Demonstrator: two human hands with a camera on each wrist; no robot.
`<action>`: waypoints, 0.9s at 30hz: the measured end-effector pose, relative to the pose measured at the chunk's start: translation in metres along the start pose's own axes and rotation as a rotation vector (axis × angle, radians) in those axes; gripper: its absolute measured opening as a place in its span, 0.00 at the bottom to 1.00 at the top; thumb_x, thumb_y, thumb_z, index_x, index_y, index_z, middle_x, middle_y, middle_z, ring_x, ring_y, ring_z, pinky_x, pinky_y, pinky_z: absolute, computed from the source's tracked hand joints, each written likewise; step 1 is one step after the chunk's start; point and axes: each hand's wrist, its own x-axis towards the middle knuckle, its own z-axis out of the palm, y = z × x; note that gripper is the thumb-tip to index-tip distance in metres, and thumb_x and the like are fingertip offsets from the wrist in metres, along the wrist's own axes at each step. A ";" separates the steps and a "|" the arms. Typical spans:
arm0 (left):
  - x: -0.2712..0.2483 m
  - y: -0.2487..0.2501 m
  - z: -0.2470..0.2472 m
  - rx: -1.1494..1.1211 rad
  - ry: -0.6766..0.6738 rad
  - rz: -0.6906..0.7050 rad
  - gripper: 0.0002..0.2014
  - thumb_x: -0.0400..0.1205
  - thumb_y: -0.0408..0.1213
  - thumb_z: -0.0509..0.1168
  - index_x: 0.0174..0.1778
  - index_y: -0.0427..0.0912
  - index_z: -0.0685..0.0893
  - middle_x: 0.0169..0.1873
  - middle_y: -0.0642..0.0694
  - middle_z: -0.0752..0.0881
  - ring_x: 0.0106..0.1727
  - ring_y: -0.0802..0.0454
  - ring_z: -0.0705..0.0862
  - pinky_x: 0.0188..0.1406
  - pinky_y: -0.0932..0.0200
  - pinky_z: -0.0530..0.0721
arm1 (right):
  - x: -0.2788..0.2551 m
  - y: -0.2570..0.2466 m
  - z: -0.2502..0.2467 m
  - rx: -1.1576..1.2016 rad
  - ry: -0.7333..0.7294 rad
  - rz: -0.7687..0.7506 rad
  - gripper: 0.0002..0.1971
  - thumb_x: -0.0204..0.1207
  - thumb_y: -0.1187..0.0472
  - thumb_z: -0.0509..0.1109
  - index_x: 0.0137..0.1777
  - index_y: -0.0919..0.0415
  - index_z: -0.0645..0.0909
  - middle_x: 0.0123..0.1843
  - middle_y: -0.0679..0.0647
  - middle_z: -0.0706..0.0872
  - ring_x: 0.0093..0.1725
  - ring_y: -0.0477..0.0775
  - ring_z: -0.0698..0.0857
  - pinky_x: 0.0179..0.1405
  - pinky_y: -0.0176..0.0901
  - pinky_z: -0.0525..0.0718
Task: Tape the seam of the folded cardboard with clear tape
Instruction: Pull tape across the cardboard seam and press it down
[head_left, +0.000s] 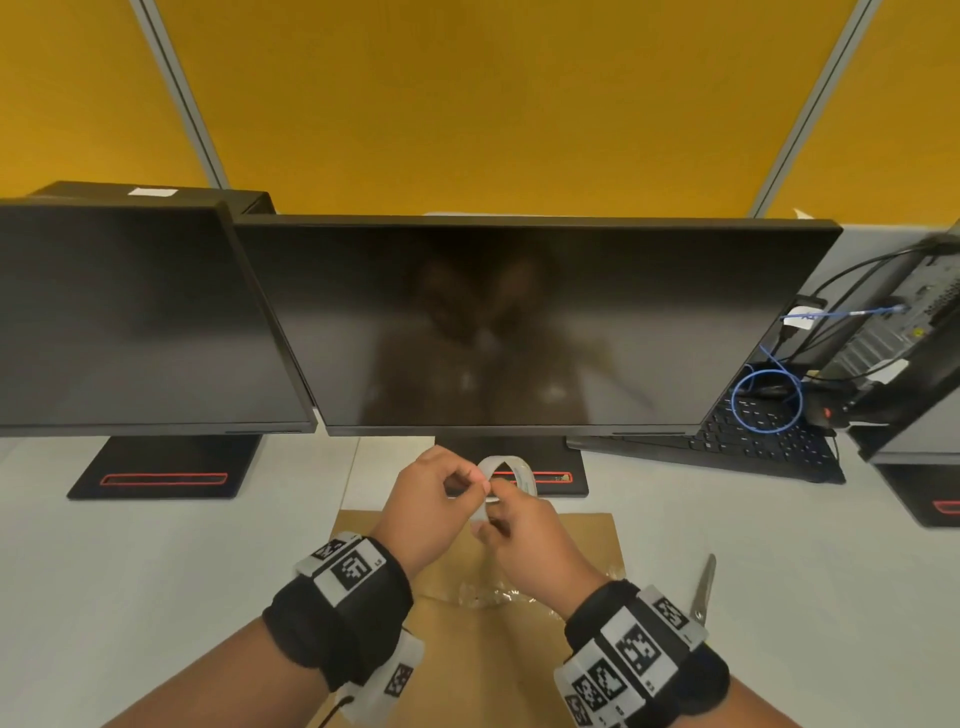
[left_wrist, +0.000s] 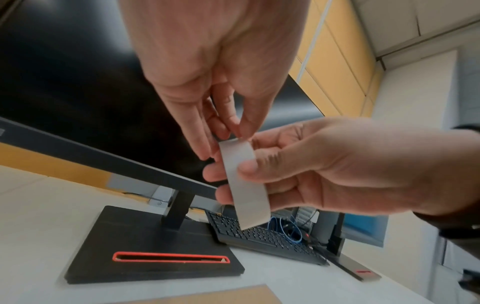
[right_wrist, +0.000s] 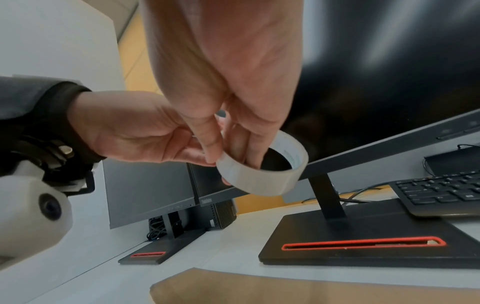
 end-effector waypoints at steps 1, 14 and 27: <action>-0.001 -0.001 0.002 0.011 0.000 -0.003 0.03 0.79 0.38 0.68 0.40 0.50 0.84 0.44 0.54 0.81 0.44 0.62 0.81 0.41 0.81 0.77 | 0.000 0.000 0.001 -0.007 -0.002 0.007 0.14 0.82 0.61 0.65 0.66 0.52 0.73 0.33 0.44 0.79 0.32 0.40 0.77 0.29 0.24 0.71; 0.017 -0.007 -0.022 -0.080 -0.181 0.065 0.29 0.81 0.19 0.53 0.68 0.59 0.73 0.71 0.59 0.69 0.67 0.60 0.75 0.54 0.86 0.68 | -0.002 -0.003 -0.015 0.483 -0.113 0.012 0.13 0.80 0.70 0.66 0.58 0.51 0.80 0.48 0.47 0.92 0.57 0.46 0.88 0.64 0.42 0.81; 0.014 -0.020 -0.024 0.583 -0.207 0.343 0.24 0.85 0.39 0.56 0.78 0.59 0.65 0.75 0.54 0.74 0.74 0.52 0.73 0.73 0.56 0.72 | 0.005 -0.004 -0.010 0.219 -0.056 -0.066 0.24 0.72 0.48 0.63 0.36 0.73 0.81 0.31 0.69 0.78 0.31 0.49 0.71 0.34 0.42 0.70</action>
